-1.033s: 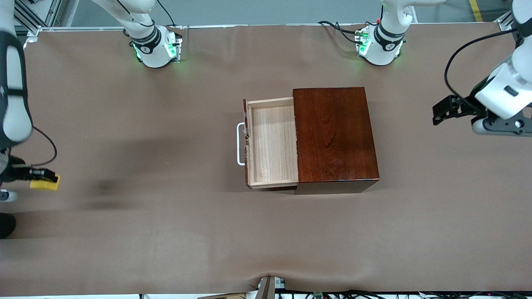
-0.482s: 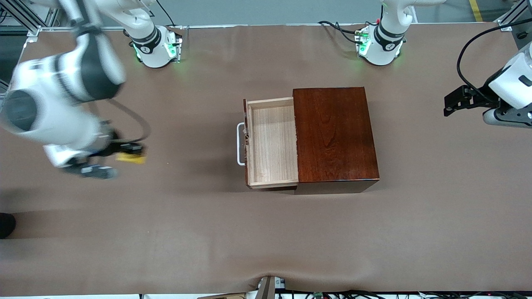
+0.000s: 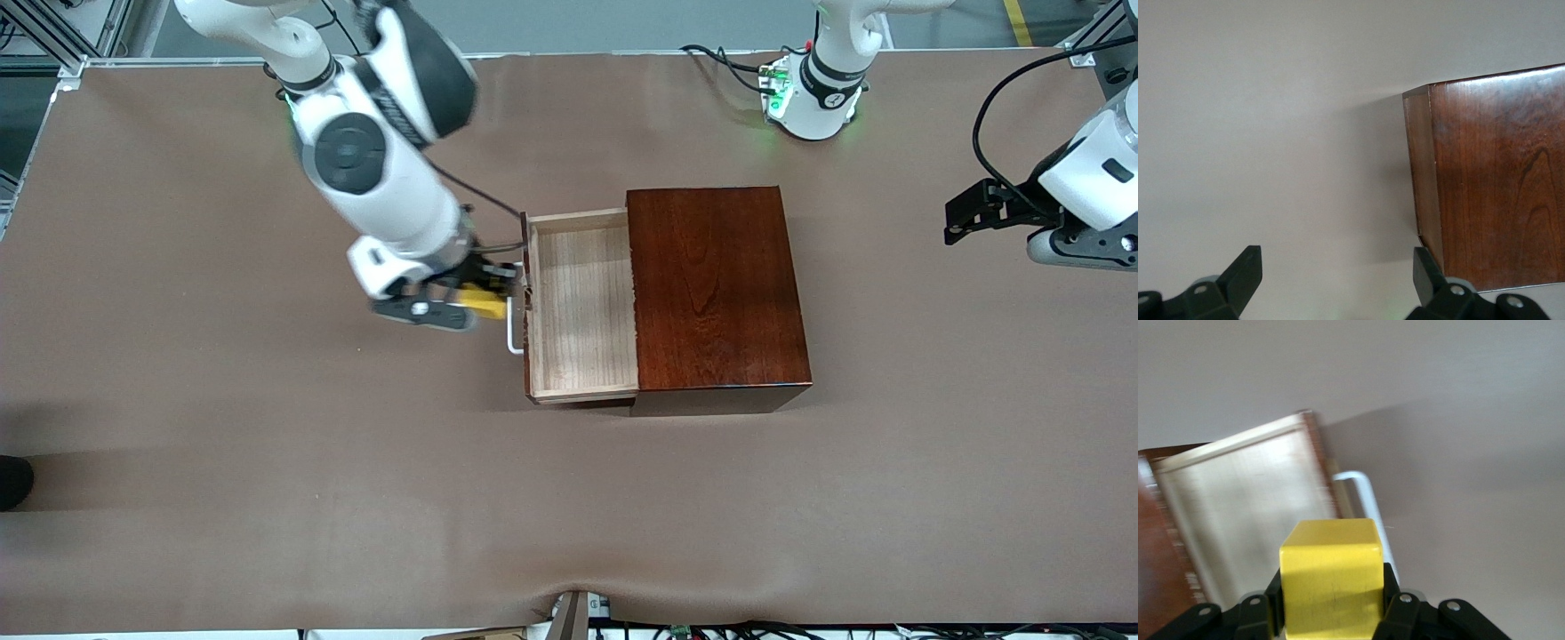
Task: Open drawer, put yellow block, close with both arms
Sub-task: 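Carry the yellow cube with the right gripper over the open drawer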
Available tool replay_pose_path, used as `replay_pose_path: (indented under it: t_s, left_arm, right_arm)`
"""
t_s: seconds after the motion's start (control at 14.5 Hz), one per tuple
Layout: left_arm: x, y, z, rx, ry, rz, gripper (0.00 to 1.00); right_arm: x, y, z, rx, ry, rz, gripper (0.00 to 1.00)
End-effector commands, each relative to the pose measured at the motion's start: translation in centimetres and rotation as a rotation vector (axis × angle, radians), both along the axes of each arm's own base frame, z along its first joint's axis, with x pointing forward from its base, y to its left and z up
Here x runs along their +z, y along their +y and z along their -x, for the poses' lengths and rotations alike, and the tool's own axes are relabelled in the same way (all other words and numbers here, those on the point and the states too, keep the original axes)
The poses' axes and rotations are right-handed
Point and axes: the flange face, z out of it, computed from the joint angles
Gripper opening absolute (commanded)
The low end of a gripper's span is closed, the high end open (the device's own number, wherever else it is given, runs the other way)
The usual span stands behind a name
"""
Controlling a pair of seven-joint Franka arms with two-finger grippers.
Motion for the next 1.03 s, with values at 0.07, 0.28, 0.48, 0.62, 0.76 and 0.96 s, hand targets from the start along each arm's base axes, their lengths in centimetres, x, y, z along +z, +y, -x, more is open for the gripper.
replay_pose_path:
  t_s: [0.07,0.28,0.48,0.62,0.76,0.96]
  left_arm:
    - [0.7,-0.5,0.7,-0.001,0.0,0.012,1.0]
    - [0.3,-1.3,0.5,-0.006,0.003,0.012,1.0]
    - [0.1,-1.1,0.5,-0.001,0.008,0.012,1.0]
    - [-0.1,-1.1,0.4,-0.003,0.011,0.012,1.0]
    - [0.0,-1.0,0.4,-0.001,0.01,0.012,1.0]
    - [-0.2,-1.2,0.3,-0.003,0.013,0.012,1.0]
  right_arm:
    - [-4.8,4.4,-1.4,0.003,-0.078,-0.071,0.0]
    - [-9.5,6.3,-1.7,-0.005,-0.104,-0.084,0.0]
    - [-11.9,7.1,-1.4,-0.005,-0.095,-0.075,0.0]
    - [-12.5,7.5,-1.2,-0.004,-0.094,-0.076,0.0]
    - [-13.0,8.5,-0.2,0.012,-0.087,-0.074,0.0]
    - [-13.1,9.9,1.0,0.032,-0.083,-0.072,0.01]
